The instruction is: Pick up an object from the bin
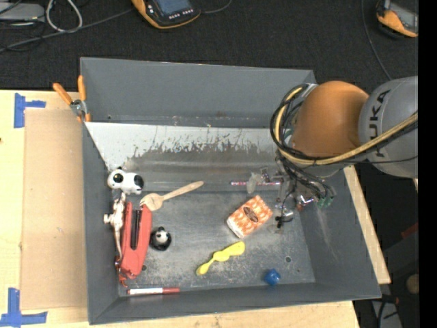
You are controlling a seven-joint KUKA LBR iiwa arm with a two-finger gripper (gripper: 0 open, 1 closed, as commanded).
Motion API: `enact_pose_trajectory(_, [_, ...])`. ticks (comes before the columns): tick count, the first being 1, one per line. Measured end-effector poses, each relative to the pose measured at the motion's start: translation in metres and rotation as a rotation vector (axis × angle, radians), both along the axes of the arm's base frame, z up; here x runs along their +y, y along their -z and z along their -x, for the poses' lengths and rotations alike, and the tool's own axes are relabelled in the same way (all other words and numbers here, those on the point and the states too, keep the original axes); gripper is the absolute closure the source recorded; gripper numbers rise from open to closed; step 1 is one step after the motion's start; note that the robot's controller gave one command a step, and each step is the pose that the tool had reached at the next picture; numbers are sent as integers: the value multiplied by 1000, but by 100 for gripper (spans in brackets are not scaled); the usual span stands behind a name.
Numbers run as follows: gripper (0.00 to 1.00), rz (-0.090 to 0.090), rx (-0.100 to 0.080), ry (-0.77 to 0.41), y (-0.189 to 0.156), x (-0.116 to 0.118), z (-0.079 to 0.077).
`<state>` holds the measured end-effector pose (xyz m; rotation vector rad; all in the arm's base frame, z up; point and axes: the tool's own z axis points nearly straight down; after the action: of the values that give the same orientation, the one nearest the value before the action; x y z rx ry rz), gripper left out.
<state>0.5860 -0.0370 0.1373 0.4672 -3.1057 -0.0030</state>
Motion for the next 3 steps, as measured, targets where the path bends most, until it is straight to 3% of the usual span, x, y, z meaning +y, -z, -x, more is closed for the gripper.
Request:
enact_pose_trajectory(1, [0, 2, -13, -260, 65, -2, -17])
enact_pose_trajectory(2, [100, 2, -22, -279, 80, -3, -20])
enact_pose_trajectory(3, [100, 2, -22, -284, 78, -4, -19])
